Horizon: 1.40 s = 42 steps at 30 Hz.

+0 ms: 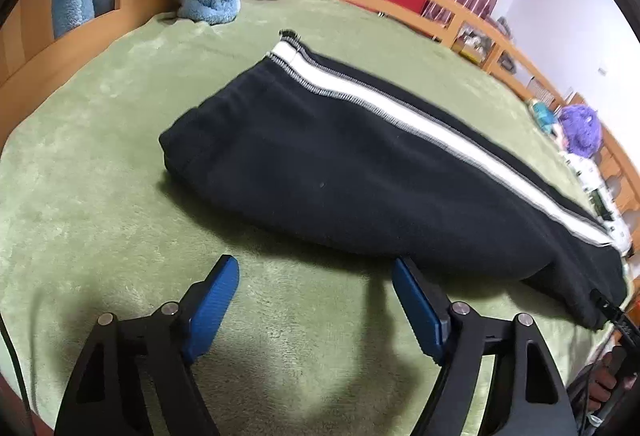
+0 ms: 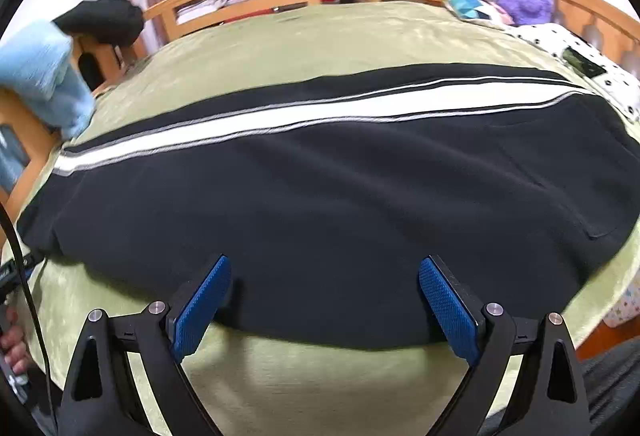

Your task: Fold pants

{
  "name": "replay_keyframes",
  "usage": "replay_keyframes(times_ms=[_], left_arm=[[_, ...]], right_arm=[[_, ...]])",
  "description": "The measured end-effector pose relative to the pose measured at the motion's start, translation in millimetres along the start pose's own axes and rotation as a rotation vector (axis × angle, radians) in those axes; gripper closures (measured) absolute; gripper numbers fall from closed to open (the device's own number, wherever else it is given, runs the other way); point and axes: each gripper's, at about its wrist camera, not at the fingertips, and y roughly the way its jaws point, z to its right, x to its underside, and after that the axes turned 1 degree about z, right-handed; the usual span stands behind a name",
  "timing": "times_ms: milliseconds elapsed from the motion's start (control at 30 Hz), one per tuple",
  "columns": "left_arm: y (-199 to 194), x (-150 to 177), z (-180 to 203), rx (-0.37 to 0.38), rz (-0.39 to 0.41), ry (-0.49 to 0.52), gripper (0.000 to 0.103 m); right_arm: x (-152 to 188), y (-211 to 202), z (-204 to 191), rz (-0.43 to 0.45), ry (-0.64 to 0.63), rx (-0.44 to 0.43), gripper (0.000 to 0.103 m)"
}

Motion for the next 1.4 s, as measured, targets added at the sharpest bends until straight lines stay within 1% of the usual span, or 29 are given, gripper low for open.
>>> replay_keyframes(times_ms=[67, 133, 200, 300, 367, 500, 633, 767, 867, 933, 1100, 1200, 1400], left_arm=[[-7.0, -1.0, -0.2, 0.023, 0.032, -0.009, 0.027], [-14.8, -2.4, 1.1, 0.023, 0.072, -0.005, 0.027], [-21.3, -3.9, 3.3, 0.02, 0.107, -0.001, 0.027], [-27.9, -6.4, 6.5, 0.049, 0.139, -0.001, 0.027], [-30.4, -7.1, 8.8, 0.052, 0.153, 0.004, 0.027], [-36.1, -8.6, 10.7, 0.052, 0.185, 0.009, 0.026], [-37.1, -10.7, 5.5, 0.068, 0.183, -0.024, 0.026], [-33.9, -12.2, 2.6, 0.083, 0.157, -0.057, 0.026], [-31.4, -12.0, 2.9, 0.08, 0.147, -0.063, 0.026], [-31.0, -11.8, 4.3, 0.073, 0.149, -0.062, 0.026], [-29.1, -14.1, 8.6, 0.075, 0.148, -0.062, 0.026], [-28.3, -15.1, 11.2, 0.067, 0.151, -0.072, 0.026], [-24.9, -15.6, 15.0, 0.047, 0.146, -0.061, 0.026]], right_arm=[[-3.4, -1.7, 7.7, -0.001, 0.017, 0.0, 0.008], [-6.8, -4.0, 18.0, 0.012, 0.048, -0.013, 0.008], [-11.0, -6.0, 27.8, 0.022, 0.086, -0.002, 0.008], [-17.1, -7.0, 35.1, 0.033, 0.094, 0.005, 0.008], [-22.5, -10.1, 39.4, 0.056, 0.093, 0.036, 0.008], [-35.0, -19.2, 45.8, 0.113, 0.092, 0.051, 0.008], [-46.5, -25.6, 58.1, 0.161, 0.116, 0.067, 0.008], [-55.4, -26.9, 71.3, 0.18, 0.143, 0.094, 0.009], [-58.5, -24.6, 81.3, 0.166, 0.16, 0.121, 0.012], [-58.7, -22.6, 91.6, 0.147, 0.183, 0.105, 0.014], [-53.3, -23.0, 109.3, 0.15, 0.212, 0.152, 0.014], [-53.5, -20.9, 119.0, 0.151, 0.235, 0.165, 0.014], [-52.9, -13.1, 127.7, 0.145, 0.268, 0.157, 0.014]])
